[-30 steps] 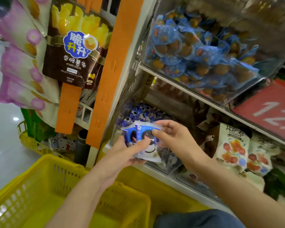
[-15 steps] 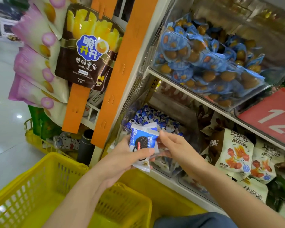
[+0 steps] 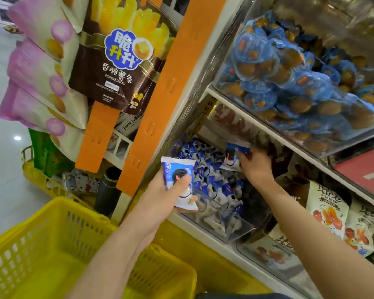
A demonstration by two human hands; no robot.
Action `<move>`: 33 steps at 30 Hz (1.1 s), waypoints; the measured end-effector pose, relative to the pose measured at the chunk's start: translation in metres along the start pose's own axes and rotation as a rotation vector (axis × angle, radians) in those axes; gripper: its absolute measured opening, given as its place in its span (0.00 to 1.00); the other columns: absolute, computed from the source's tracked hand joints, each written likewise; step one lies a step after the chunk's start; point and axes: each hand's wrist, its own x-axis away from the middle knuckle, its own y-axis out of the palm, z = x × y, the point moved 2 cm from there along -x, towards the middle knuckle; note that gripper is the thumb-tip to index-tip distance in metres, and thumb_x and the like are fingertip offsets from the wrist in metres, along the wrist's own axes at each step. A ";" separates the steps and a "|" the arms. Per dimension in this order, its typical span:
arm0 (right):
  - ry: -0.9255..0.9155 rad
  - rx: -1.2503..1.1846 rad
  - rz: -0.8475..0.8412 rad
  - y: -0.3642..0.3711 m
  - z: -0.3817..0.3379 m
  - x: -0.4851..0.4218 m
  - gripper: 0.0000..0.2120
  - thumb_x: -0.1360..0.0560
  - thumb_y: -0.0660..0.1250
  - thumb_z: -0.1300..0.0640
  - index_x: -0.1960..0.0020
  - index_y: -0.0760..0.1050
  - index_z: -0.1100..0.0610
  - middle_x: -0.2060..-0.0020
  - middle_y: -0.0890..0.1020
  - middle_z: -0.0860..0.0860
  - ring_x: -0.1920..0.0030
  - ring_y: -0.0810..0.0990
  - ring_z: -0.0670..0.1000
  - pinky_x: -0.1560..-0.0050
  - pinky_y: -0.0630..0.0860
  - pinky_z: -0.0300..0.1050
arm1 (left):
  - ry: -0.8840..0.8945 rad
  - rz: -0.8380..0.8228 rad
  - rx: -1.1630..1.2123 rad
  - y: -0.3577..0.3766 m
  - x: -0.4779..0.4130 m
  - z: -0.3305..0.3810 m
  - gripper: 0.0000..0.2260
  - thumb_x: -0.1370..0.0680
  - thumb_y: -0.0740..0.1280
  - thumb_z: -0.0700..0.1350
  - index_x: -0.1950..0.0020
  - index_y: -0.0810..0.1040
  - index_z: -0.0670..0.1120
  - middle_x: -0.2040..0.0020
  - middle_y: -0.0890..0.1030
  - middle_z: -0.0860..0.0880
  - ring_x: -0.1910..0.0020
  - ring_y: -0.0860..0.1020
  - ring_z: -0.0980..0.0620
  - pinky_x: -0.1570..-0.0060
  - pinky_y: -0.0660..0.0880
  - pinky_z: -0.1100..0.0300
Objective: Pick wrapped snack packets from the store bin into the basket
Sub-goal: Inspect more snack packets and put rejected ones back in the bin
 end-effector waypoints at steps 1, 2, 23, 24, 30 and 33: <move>0.040 0.061 -0.056 0.009 0.007 -0.007 0.14 0.20 0.58 0.52 0.62 0.69 0.56 0.70 0.70 0.51 0.63 0.72 0.55 0.65 0.62 0.42 | -0.001 0.003 0.005 -0.001 -0.001 -0.001 0.15 0.23 0.64 0.47 0.37 0.72 0.52 0.47 0.81 0.49 0.54 0.83 0.52 0.56 0.81 0.56; 0.084 0.107 -0.114 0.019 0.014 -0.011 0.13 0.20 0.57 0.52 0.54 0.72 0.60 0.66 0.74 0.55 0.59 0.74 0.58 0.62 0.65 0.44 | -0.005 0.003 0.012 -0.001 -0.003 -0.002 0.15 0.23 0.64 0.47 0.37 0.72 0.53 0.47 0.81 0.50 0.54 0.83 0.51 0.56 0.81 0.55; 0.274 0.318 -0.455 0.079 0.040 -0.044 0.23 0.20 0.54 0.47 0.36 0.71 0.64 0.36 0.72 0.60 0.36 0.71 0.59 0.37 0.67 0.47 | -0.014 -0.041 0.058 -0.009 -0.018 0.003 0.11 0.23 0.65 0.47 0.41 0.73 0.55 0.47 0.82 0.49 0.52 0.83 0.51 0.49 0.79 0.52; 0.271 0.298 -0.439 0.080 0.041 -0.044 0.24 0.20 0.53 0.46 0.37 0.72 0.64 0.36 0.73 0.61 0.36 0.71 0.59 0.36 0.67 0.48 | -0.019 -0.044 0.047 -0.008 -0.018 0.003 0.11 0.23 0.65 0.47 0.42 0.73 0.55 0.48 0.82 0.50 0.53 0.83 0.52 0.50 0.80 0.54; 0.094 -0.025 -0.185 0.066 0.005 -0.016 0.15 0.20 0.56 0.51 0.52 0.74 0.62 0.56 0.77 0.57 0.55 0.78 0.55 0.58 0.71 0.42 | -0.077 -0.053 -0.045 -0.005 -0.015 0.000 0.13 0.24 0.65 0.48 0.40 0.74 0.50 0.50 0.84 0.50 0.51 0.82 0.54 0.45 0.76 0.56; -0.105 -0.358 -0.072 0.045 -0.030 0.021 0.11 0.22 0.60 0.51 0.44 0.75 0.56 0.59 0.77 0.46 0.62 0.74 0.41 0.65 0.68 0.27 | -0.086 -0.058 -0.048 -0.007 -0.011 -0.001 0.16 0.27 0.67 0.49 0.40 0.74 0.52 0.49 0.84 0.53 0.48 0.81 0.56 0.39 0.72 0.54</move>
